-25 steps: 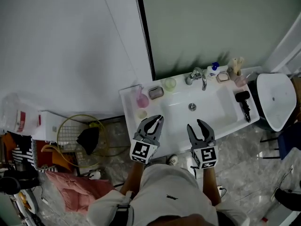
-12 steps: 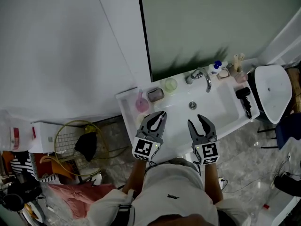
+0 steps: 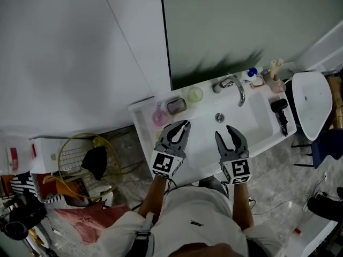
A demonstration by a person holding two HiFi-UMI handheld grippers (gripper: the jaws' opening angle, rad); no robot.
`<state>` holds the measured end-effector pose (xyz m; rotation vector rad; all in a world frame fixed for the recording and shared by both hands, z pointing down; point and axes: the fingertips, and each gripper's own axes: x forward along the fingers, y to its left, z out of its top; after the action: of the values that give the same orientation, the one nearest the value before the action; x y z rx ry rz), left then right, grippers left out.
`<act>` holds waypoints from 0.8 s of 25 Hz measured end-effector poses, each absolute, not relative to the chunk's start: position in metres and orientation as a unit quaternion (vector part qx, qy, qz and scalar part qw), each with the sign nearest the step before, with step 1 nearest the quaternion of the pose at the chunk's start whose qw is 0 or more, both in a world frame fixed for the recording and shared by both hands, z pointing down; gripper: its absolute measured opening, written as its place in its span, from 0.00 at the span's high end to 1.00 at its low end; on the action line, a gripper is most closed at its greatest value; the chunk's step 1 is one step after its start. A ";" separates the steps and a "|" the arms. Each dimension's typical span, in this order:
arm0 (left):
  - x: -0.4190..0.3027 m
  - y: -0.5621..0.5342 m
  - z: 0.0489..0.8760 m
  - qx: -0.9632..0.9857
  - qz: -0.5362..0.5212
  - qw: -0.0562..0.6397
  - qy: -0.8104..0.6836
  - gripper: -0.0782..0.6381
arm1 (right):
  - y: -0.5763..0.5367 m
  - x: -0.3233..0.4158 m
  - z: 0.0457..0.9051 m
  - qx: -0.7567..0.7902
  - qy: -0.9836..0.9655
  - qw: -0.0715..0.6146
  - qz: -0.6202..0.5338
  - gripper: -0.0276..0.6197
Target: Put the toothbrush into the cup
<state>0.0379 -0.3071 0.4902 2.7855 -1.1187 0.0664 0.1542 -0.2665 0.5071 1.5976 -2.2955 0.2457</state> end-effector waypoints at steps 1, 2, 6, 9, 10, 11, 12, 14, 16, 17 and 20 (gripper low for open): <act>0.038 -0.310 0.492 0.924 0.021 0.072 -0.376 0.83 | -0.270 0.155 0.508 0.558 -0.809 0.164 0.088 0.67; 0.038 -0.313 0.493 0.922 0.018 0.076 -0.380 0.83 | -0.274 0.156 0.509 0.554 -0.812 0.163 0.088 0.67; 0.037 -0.325 0.498 0.910 -0.002 0.098 -0.402 0.83 | -0.285 0.160 0.517 0.530 -0.827 0.162 0.092 0.67; 0.037 -0.336 0.500 0.901 -0.006 0.106 -0.421 0.83 | -0.297 0.163 0.522 0.512 -0.839 0.159 0.097 0.67; 0.038 -0.340 0.499 0.898 -0.009 0.107 -0.426 0.83 | -0.301 0.163 0.523 0.506 -0.842 0.157 0.098 0.67; 0.039 -0.345 0.498 0.896 -0.013 0.108 -0.430 0.83 | -0.306 0.163 0.524 0.501 -0.845 0.155 0.099 0.67; 0.039 -0.349 0.497 0.894 -0.016 0.108 -0.434 0.83 | -0.310 0.163 0.525 0.496 -0.849 0.153 0.101 0.67; 0.040 -0.358 0.494 0.891 -0.022 0.106 -0.442 0.83 | -0.316 0.162 0.529 0.486 -0.855 0.150 0.102 0.68; 0.042 -0.366 0.492 0.889 -0.024 0.101 -0.447 0.83 | -0.322 0.161 0.532 0.477 -0.860 0.149 0.104 0.68; 0.043 -0.369 0.492 0.888 -0.024 0.099 -0.448 0.83 | -0.325 0.161 0.534 0.473 -0.862 0.148 0.105 0.68; 0.048 -0.379 0.493 0.884 -0.026 0.099 -0.455 0.83 | -0.333 0.161 0.539 0.464 -0.867 0.148 0.109 0.68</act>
<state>0.0482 -0.3794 0.4927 2.6151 -1.3464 -0.0781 0.1614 -0.3332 0.5392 1.3336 -2.4922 0.3144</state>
